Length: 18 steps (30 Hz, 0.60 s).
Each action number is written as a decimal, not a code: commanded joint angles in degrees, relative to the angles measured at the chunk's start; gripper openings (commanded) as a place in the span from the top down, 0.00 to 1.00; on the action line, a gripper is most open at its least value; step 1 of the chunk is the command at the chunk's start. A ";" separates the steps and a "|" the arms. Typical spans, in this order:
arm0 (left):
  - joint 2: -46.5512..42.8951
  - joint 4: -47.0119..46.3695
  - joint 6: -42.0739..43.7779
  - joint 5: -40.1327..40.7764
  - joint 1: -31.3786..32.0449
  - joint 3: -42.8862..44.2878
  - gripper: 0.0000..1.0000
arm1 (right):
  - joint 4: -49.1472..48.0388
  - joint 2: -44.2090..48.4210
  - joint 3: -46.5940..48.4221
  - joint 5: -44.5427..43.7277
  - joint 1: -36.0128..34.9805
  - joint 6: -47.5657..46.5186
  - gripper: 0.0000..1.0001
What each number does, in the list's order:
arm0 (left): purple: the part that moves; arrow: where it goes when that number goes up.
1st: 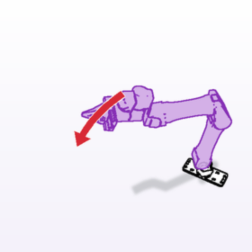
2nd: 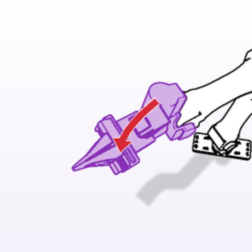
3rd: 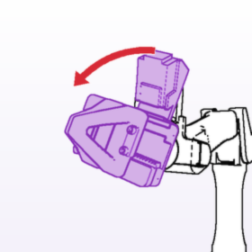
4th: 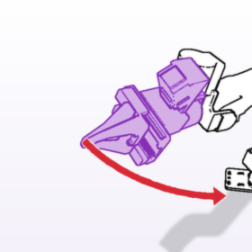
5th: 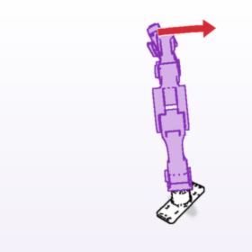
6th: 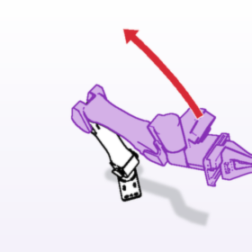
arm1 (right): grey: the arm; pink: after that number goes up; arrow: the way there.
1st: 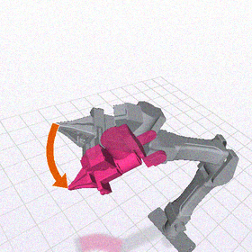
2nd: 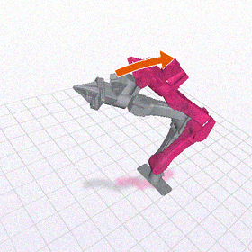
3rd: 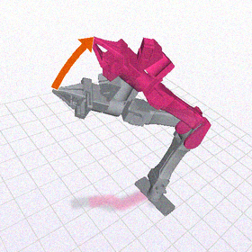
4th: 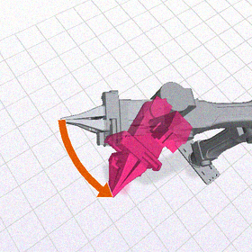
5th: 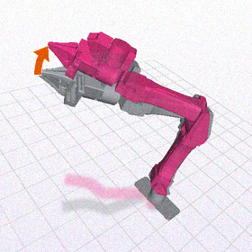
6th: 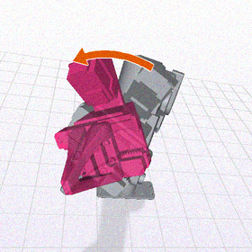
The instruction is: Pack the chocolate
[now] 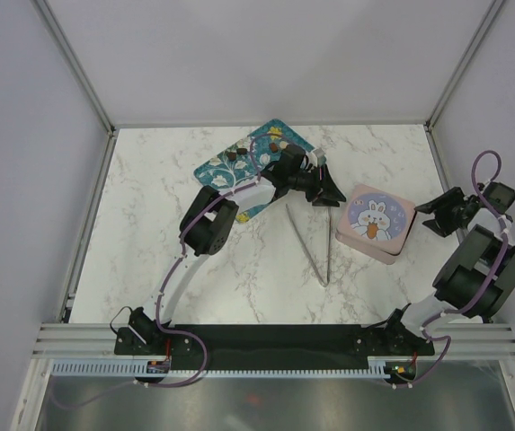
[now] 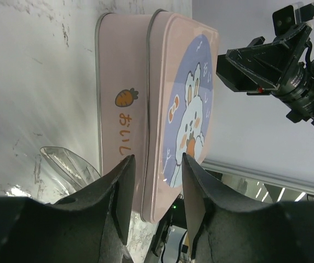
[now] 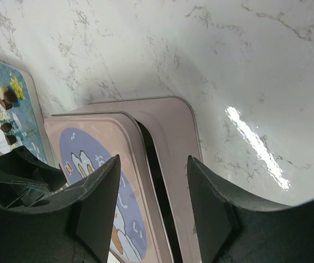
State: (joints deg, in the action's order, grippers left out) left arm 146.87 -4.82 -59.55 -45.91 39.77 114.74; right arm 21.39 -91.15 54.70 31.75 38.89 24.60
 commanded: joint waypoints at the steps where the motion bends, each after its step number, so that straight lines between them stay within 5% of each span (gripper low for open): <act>1: 0.26 -1.86 -0.04 0.38 0.84 3.21 0.54 | 0.06 2.74 0.50 -1.43 -0.05 -0.25 0.39; 18: 1.93 -2.47 -0.22 0.21 3.38 4.97 0.64 | -0.91 6.25 -4.60 -0.46 -2.33 -0.95 0.36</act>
State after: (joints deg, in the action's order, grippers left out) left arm 147.68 -4.95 -59.55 -45.58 42.26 117.49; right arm 21.43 -87.39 50.63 31.14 37.21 24.58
